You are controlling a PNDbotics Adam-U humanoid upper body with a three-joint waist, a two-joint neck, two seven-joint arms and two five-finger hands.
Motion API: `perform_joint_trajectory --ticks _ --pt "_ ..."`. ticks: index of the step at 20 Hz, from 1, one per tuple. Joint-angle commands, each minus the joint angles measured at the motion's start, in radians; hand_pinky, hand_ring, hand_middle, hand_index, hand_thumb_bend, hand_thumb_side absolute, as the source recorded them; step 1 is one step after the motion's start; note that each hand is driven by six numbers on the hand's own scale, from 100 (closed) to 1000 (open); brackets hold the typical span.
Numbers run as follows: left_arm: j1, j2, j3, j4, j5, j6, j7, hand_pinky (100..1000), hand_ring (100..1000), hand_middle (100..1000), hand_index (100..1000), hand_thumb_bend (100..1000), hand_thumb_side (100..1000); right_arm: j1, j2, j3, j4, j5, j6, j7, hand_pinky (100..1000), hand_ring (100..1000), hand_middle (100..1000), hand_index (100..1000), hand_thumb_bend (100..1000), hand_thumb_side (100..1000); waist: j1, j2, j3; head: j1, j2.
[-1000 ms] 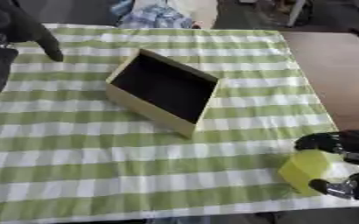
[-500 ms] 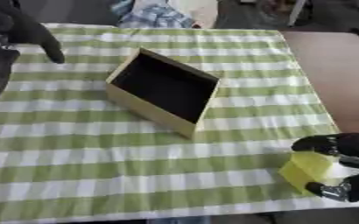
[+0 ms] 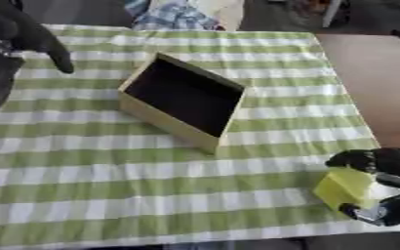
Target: Pick up objects on the table and place them in the box.
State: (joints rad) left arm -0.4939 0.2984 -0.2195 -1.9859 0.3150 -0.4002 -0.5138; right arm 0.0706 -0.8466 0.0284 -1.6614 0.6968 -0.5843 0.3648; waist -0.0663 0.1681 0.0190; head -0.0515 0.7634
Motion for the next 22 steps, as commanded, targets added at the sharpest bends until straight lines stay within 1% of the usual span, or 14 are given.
perform_joint_trajectory --ticks 1,2,3,4,5,6,7,8,9,12,15,18,22 --pt "-0.015 0.014 0.0 -0.014 -0.001 -0.001 -0.006 551 647 627 789 100 672 -0.003 -0.017 -0.005 -0.003 0.003 0.012 -0.048 372 564 778 887 257 634 0.002 -0.008 -0.001 0.0 0.007" --pt "-0.015 0.014 0.0 -0.014 -0.001 -0.001 -0.007 551 647 627 788 100 672 -0.003 -0.016 -0.004 -0.006 -0.001 0.017 -0.066 310 526 741 867 250 627 0.002 -0.008 0.0 0.0 0.007" --pt "-0.015 0.014 -0.001 -0.014 -0.001 -0.001 -0.008 551 647 627 788 100 672 -0.004 -0.015 -0.004 -0.009 -0.008 0.022 -0.087 267 500 708 850 246 613 0.002 -0.008 0.0 0.0 0.007" --pt "-0.015 0.014 -0.001 -0.014 -0.001 0.0 -0.01 551 647 627 788 100 672 -0.005 -0.014 -0.004 -0.011 -0.015 0.029 -0.112 172 447 619 806 212 580 0.002 -0.008 0.0 0.001 0.007" --pt "-0.015 0.013 -0.001 -0.014 -0.001 0.0 -0.011 551 647 627 788 100 672 -0.006 -0.014 -0.003 -0.013 -0.025 0.037 -0.136 157 439 605 797 194 571 0.002 -0.008 0.0 0.001 0.007" --pt "-0.015 0.013 -0.002 -0.014 -0.001 0.0 -0.012 551 647 627 788 100 672 -0.007 -0.014 -0.002 -0.014 -0.034 0.046 -0.159 110 428 565 771 159 543 0.002 -0.008 0.0 0.001 0.007" --pt "-0.015 0.013 -0.002 -0.014 -0.001 0.001 -0.013 551 647 627 788 100 672 -0.007 -0.014 0.0 -0.016 -0.043 0.053 -0.18 100 428 556 765 150 534 0.002 -0.008 0.0 0.002 0.007" --pt "-0.015 0.013 -0.002 -0.014 -0.001 0.001 -0.015 551 647 628 788 100 672 -0.007 -0.014 0.001 -0.018 -0.05 0.057 -0.198 100 429 532 740 117 505 0.001 -0.008 0.0 0.002 0.007" --pt "-0.015 0.013 -0.002 -0.014 -0.001 0.002 -0.016 550 647 628 788 100 672 -0.007 -0.015 0.003 -0.02 -0.057 0.059 -0.211 100 441 531 736 104 502 0.001 -0.008 0.0 0.002 0.007" --pt "-0.014 0.012 -0.002 -0.014 -0.002 0.002 -0.018 550 647 628 788 100 672 -0.005 -0.016 0.007 -0.022 -0.076 0.059 -0.232 100 446 510 710 100 458 0.001 -0.009 0.0 0.002 0.007" --pt "-0.014 0.012 -0.002 -0.014 -0.004 0.002 -0.022 550 647 628 788 100 672 -0.005 -0.015 0.009 -0.023 -0.096 0.054 -0.233 100 438 500 693 100 431 0.001 -0.01 0.0 0.002 0.007" --pt "-0.013 0.012 -0.002 -0.014 -0.005 0.002 -0.026 550 647 628 788 100 672 -0.011 -0.023 0.007 -0.026 -0.118 0.048 -0.227 100 445 505 699 100 414 0.001 -0.012 0.0 0.002 0.007" --pt "-0.011 0.012 -0.003 -0.014 -0.005 0.003 -0.029 551 647 629 788 100 672 -0.04 -0.062 0.004 -0.03 -0.139 0.043 -0.205 100 463 520 711 100 403 -0.002 -0.016 0.001 0.002 0.007"
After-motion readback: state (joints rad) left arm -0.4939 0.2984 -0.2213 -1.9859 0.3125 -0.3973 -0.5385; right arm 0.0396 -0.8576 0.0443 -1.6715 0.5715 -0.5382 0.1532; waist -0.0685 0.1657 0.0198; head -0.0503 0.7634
